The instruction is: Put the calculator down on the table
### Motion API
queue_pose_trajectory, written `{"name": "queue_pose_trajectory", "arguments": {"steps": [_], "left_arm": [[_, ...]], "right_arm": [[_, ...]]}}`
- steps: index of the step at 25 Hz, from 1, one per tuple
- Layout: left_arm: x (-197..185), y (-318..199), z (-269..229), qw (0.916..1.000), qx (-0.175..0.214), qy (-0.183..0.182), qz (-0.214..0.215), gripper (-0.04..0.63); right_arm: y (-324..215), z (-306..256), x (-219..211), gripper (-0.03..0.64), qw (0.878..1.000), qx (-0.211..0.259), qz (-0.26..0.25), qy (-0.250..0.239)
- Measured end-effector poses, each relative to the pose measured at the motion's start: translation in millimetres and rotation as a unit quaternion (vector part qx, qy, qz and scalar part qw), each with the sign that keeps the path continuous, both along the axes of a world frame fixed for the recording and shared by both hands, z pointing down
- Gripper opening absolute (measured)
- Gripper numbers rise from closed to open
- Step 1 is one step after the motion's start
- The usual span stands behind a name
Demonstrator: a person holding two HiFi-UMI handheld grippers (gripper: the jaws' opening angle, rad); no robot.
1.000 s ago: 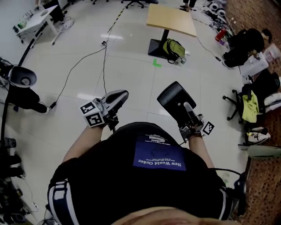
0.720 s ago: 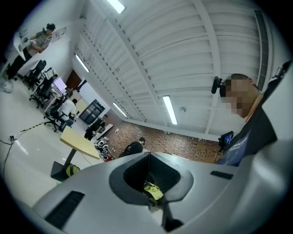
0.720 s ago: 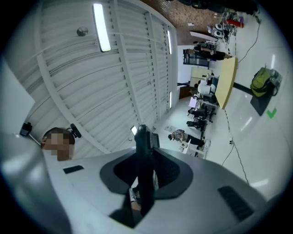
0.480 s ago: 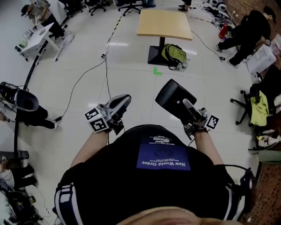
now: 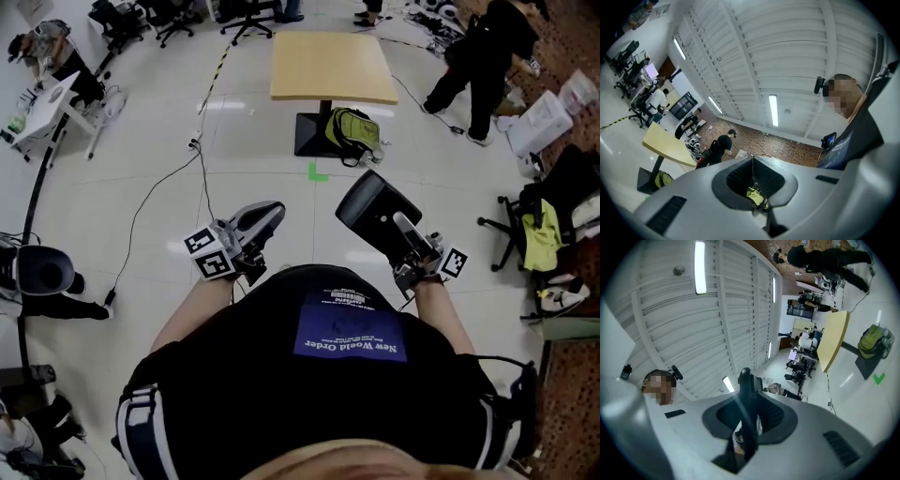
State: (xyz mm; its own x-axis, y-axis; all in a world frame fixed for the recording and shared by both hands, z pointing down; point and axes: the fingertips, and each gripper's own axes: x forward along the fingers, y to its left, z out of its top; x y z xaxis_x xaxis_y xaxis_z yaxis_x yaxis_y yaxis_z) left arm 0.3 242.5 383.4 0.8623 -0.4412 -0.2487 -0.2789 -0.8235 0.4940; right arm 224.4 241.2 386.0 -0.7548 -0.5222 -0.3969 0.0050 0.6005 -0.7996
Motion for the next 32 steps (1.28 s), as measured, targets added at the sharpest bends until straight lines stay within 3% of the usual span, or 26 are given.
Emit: {"name": "queue_pose_trajectory", "arguments": {"steps": [8,14,19,29,32], "left_arm": [[-36.0,-133.6,-20.5,0.9981,0.036,-0.004,0.050,0.011],[-45.6,-205.5,-10.9,0.9987,0.013,0.002,0.049,0.011],[-40.4,-263.8,3.0,0.9998,0.003,-0.012,0.014,0.011],[21.3,-395.1,-17.8,0.9938,0.011,-0.033,-0.105,0.011],[47.2,-429.1,-24.9,0.9924,0.005,-0.020,-0.121,0.011]], "right_arm": [[-109.7,-13.8,-34.8,0.057,0.999,0.011,0.045,-0.010],[-184.4,-6.9,-43.5,0.057,0.999,-0.011,0.043,-0.007],[-259.5,8.3,-27.2,0.057,1.000,-0.015,0.019,-0.016],[-446.5,2.3,20.4,0.057,0.994,0.010,-0.109,-0.001],[-489.6,-3.1,34.3,0.057,0.991,0.020,-0.133,0.008]]}}
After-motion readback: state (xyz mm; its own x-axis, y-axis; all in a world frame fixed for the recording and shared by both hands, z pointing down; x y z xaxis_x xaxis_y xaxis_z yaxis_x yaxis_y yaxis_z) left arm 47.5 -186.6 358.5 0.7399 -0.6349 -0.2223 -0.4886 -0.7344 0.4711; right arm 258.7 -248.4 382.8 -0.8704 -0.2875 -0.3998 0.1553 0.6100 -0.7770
